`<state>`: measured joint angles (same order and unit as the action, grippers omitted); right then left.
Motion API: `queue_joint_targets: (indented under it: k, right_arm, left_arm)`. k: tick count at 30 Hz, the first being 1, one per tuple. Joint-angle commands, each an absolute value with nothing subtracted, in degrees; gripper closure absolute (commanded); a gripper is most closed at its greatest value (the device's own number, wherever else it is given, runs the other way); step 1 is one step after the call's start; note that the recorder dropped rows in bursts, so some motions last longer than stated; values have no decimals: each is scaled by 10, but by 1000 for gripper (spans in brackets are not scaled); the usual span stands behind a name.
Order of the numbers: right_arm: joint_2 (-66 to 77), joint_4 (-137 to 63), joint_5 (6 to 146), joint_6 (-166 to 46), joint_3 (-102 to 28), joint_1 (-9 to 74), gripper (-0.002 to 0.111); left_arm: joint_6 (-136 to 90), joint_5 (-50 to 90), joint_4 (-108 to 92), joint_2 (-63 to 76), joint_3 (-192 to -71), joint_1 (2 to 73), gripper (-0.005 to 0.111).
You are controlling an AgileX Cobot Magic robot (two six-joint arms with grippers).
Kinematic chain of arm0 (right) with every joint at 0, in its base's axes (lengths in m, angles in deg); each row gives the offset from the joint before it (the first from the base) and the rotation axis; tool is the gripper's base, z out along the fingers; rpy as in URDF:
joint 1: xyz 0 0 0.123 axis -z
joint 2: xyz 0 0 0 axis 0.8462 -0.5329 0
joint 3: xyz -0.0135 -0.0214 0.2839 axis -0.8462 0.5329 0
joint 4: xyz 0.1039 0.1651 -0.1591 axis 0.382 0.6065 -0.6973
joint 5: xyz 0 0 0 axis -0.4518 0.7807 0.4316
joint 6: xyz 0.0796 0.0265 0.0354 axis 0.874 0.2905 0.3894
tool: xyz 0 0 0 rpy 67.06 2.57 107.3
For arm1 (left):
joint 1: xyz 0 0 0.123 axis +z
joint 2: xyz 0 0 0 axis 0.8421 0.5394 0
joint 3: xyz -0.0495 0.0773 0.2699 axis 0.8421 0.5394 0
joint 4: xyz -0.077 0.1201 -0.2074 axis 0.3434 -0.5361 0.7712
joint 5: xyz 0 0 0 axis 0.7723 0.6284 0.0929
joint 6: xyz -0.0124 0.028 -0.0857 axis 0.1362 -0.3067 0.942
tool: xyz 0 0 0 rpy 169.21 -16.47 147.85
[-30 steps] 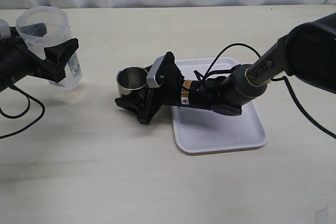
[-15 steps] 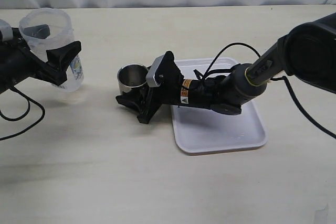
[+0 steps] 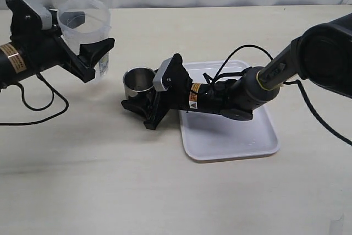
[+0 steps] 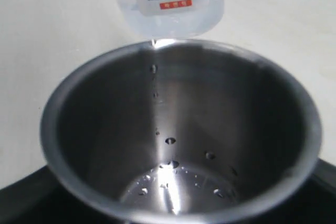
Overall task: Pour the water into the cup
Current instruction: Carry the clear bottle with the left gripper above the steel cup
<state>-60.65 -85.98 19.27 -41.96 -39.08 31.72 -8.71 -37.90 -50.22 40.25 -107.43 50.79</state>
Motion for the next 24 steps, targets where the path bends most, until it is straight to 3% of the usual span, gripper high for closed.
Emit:
queue_joint_targets:
  k: [1,24]
  right_arm:
    - [-607,-859,192,-421,-393,317,104]
    - [-607,-859,192,-421,-393,317,104]
  left_arm:
    - [-107,-357,-502,404,-1101,494,107]
    - [-261,-347,-565,491,-1165,462,107]
